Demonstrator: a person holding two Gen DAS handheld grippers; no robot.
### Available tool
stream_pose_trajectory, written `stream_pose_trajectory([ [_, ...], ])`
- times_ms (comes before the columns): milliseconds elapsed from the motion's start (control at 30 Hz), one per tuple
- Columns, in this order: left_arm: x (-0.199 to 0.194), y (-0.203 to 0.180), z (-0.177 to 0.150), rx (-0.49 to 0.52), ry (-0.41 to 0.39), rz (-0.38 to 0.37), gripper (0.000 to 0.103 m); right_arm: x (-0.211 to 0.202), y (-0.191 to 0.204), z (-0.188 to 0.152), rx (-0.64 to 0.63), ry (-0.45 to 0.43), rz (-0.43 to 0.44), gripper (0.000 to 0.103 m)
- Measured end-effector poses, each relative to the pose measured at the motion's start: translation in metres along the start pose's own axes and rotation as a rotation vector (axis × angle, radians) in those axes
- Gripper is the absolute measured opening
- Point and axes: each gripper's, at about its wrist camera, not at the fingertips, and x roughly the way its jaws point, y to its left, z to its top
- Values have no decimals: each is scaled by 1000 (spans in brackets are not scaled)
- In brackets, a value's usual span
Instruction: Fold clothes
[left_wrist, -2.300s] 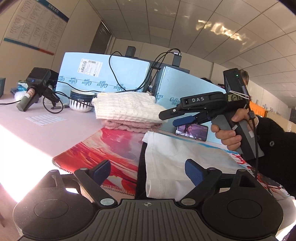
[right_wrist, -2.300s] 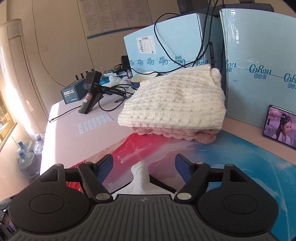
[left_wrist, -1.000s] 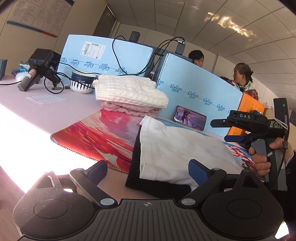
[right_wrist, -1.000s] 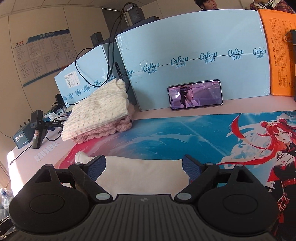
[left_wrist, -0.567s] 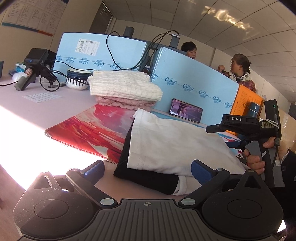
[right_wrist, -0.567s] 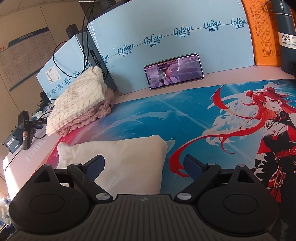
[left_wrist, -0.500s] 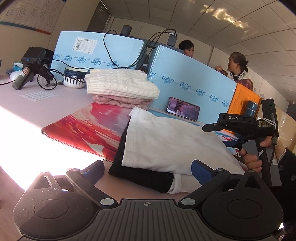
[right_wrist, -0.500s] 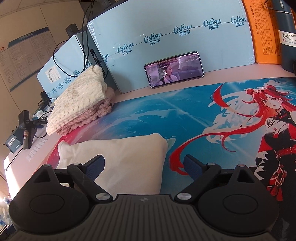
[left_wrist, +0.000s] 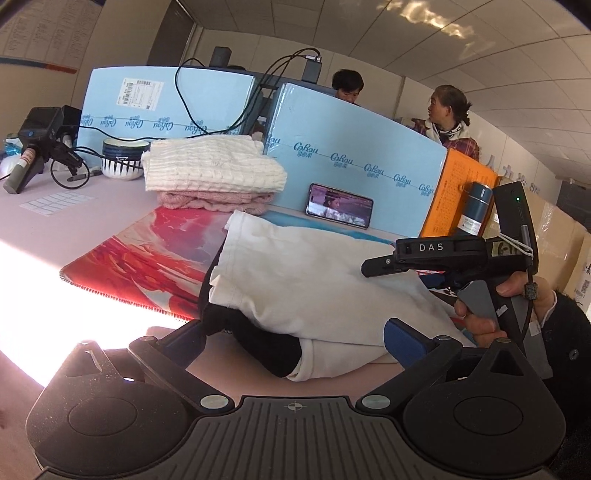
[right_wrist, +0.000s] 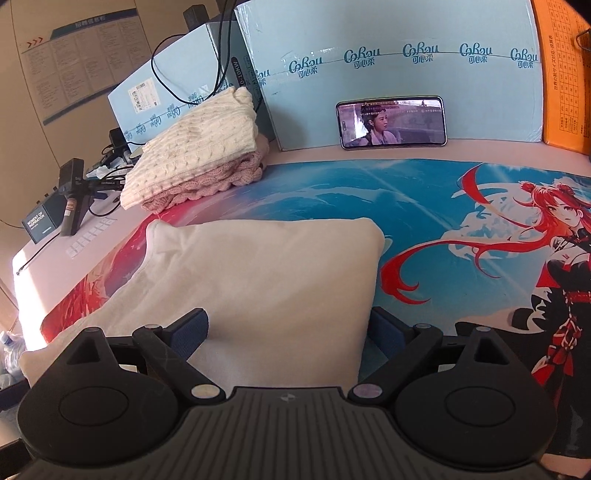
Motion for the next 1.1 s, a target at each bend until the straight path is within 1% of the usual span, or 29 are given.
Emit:
stream_pose_trajectory([
  [67, 4, 0, 0, -24, 7, -29, 103, -4, 3, -3, -3, 7, 4, 93],
  [100, 8, 2, 0, -41, 20, -36, 103, -6, 5, -5, -5, 11, 7, 93],
  [167, 14, 3, -1, -58, 22, -39, 103, -10, 8, -8, -8, 19, 11, 93],
  [333, 24, 2, 6, -38, -9, -63, 103, -20, 15, -17, -12, 37, 24, 93],
  [400, 28, 0, 10, -23, -23, -75, 103, -25, 13, -19, 16, 45, 49, 93],
  [467, 38, 3, 13, -26, -3, -81, 103, -30, 12, -20, 44, 55, 87, 93],
  [533, 46, 7, 13, -50, 23, -80, 103, -33, 10, -21, 65, 62, 117, 93],
  [633, 49, 11, 10, -89, 30, -79, 103, -29, 5, -16, 41, 49, 94, 93],
  [733, 49, 14, 6, -128, 29, -84, 103, -12, -10, -1, 61, 28, 83, 93],
  [800, 47, 15, 6, -165, 20, -103, 103, 0, -21, 10, 75, 14, 76, 93],
  [900, 50, 26, 5, -282, 7, -179, 103, 14, -28, 22, 101, 16, 87, 92],
  [933, 52, 29, 5, -314, 4, -205, 103, 18, -30, 26, 111, 20, 92, 90],
  [967, 54, 28, 5, -320, 2, -210, 103, 22, -32, 30, 121, 23, 98, 87],
  [1000, 56, 27, 6, -318, 1, -207, 103, 26, -33, 34, 130, 27, 104, 79],
  [1033, 59, 24, 7, -312, -1, -201, 102, 30, -35, 38, 140, 30, 110, 66],
  [1067, 62, 21, 7, -298, -2, -189, 102, 34, -36, 40, 145, 34, 116, 59],
  [1100, 64, 17, 8, -282, -2, -176, 101, 34, -35, 40, 139, 35, 118, 48],
])
